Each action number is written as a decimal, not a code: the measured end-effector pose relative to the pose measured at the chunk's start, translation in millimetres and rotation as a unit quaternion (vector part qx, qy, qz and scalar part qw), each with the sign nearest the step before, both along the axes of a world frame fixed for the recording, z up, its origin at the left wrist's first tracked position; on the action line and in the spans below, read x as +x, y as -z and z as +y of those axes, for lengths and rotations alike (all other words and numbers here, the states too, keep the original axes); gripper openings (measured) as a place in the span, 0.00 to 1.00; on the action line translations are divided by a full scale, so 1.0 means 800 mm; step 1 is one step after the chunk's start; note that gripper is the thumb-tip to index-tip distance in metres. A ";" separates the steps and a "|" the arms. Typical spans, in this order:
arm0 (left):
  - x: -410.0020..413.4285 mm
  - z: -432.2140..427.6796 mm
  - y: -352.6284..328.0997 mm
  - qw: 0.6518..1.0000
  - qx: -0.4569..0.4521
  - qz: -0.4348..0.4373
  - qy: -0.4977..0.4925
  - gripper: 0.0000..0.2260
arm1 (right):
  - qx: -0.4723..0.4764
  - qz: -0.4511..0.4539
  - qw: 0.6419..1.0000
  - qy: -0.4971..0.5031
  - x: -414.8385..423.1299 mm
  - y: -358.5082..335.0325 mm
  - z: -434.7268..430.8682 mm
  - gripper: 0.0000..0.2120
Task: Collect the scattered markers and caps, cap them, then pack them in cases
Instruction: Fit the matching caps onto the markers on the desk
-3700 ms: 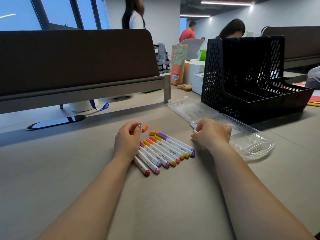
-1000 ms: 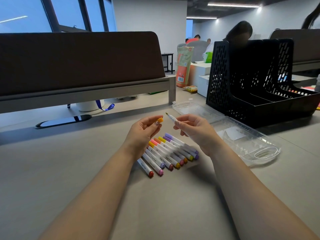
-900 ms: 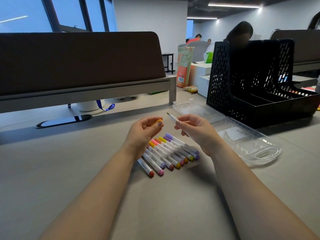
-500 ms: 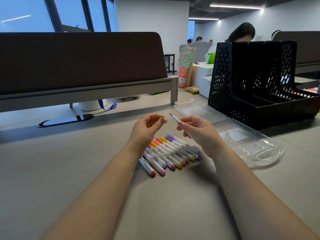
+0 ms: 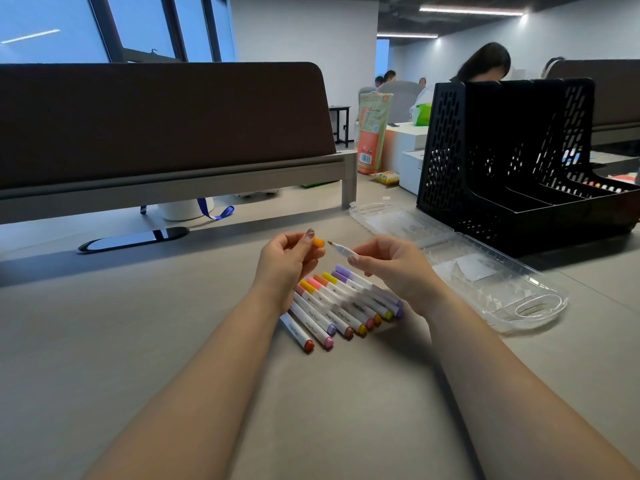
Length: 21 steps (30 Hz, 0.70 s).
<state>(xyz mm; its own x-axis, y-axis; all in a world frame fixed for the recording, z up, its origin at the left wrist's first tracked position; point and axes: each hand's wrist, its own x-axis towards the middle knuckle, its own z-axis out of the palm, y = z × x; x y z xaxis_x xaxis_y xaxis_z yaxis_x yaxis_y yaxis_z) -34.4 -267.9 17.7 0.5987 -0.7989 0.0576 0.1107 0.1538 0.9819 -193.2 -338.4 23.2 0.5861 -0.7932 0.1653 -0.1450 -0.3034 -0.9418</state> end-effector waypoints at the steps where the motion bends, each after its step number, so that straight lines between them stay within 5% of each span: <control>1: 0.000 0.000 0.000 1.000 -0.002 0.001 -0.001 0.07 | -0.003 0.004 1.000 0.002 0.000 0.000 0.000 0.03; 21: -0.020 -0.001 0.006 0.964 0.008 -0.265 -0.017 0.14 | -0.121 0.045 0.988 0.088 0.016 0.015 -0.003 0.03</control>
